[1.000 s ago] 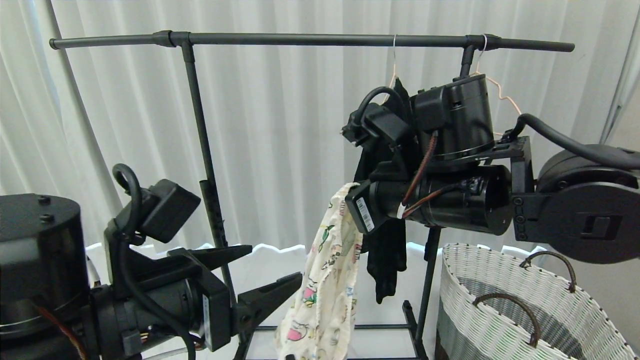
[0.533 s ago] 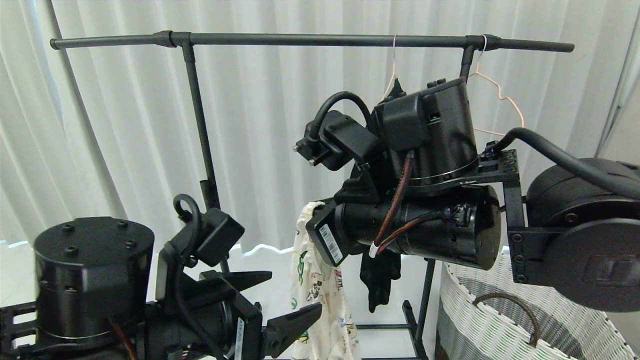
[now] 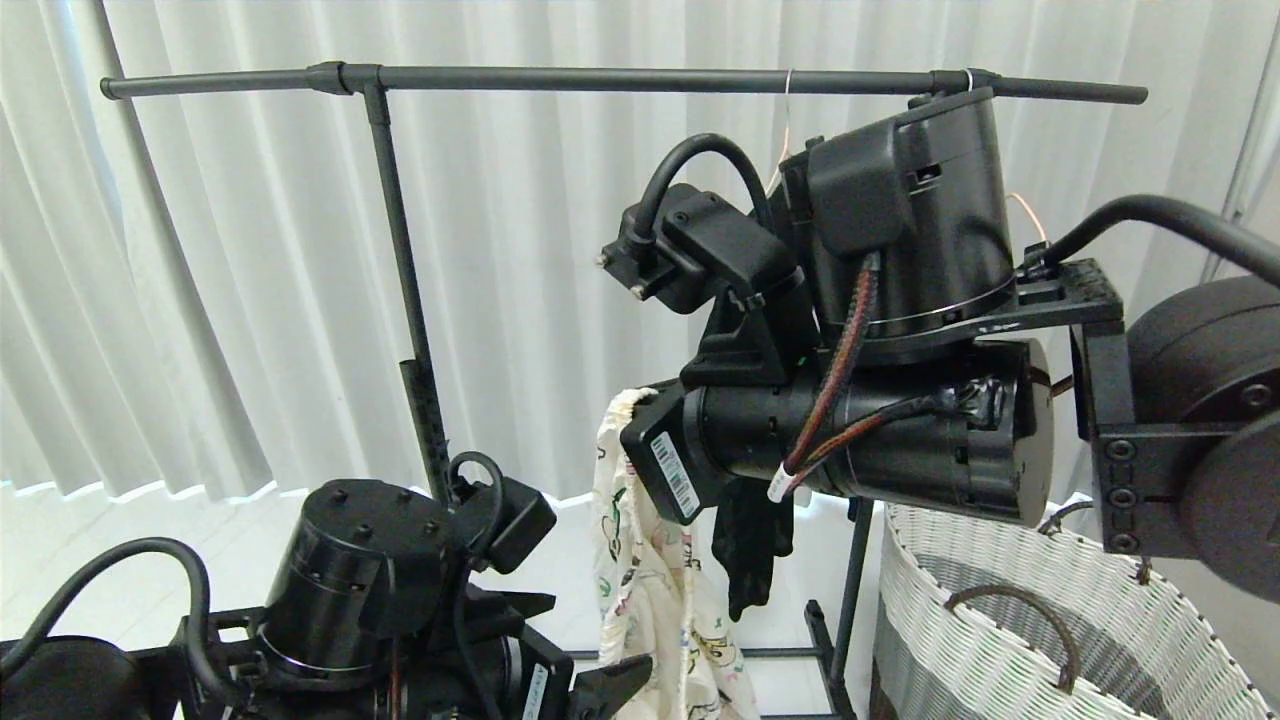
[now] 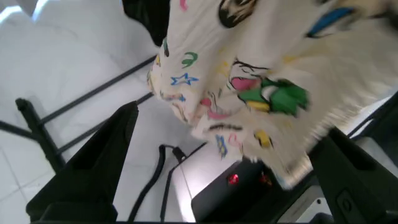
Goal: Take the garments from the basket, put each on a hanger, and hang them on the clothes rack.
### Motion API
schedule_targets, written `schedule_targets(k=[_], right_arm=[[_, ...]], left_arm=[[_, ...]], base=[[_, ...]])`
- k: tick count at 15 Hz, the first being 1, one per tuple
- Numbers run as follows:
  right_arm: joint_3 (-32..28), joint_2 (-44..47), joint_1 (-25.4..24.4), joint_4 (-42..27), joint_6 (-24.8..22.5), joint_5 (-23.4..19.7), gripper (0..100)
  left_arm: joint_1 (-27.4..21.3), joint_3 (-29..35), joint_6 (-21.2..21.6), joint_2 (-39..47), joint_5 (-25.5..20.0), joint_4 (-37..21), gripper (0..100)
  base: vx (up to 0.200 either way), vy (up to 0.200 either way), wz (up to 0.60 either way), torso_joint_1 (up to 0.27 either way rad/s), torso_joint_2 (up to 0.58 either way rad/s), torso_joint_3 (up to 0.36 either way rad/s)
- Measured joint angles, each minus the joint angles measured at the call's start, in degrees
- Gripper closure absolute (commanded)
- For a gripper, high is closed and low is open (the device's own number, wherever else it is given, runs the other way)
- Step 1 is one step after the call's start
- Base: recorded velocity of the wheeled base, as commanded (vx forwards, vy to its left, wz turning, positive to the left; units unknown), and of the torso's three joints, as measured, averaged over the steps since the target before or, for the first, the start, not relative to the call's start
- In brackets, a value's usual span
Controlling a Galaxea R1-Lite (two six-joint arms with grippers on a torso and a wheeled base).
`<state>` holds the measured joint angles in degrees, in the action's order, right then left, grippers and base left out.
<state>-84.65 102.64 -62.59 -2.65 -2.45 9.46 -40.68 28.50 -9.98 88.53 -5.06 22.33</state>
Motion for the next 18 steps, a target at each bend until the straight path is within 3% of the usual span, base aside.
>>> schedule_targets(k=[4, 9, 10, 18], right_arm=[[0.1, -0.7, 1.4, -0.4, 0.0, 0.1, 100], [0.4, -2.0, 2.2, -3.4, 0.0, 0.2, 100], [0.9, -2.5, 2.3, -4.0, 0.0, 0.2, 100], [10.2, -8.0, 6.5, -5.8, 0.0, 0.3, 100]], left_arm=[[0.8, -4.3, 0.3, 0.8, 7.5, 0.0, 0], [0.9, -10.5, 1.2, -4.0, 8.1, 0.0, 0], [0.9, -11.2, 1.9, -5.0, 8.0, 0.0, 100], [0.4, -13.0, 4.4, -12.1, 8.0, 0.0, 100]], base=[[0.000, 0.000, 0.00, 0.000, 0.00, 0.000], [0.000, 0.000, 0.00, 0.000, 0.00, 0.000], [0.000, 0.000, 0.00, 0.000, 0.00, 0.000], [0.000, 0.000, 0.00, 0.000, 0.00, 0.000]])
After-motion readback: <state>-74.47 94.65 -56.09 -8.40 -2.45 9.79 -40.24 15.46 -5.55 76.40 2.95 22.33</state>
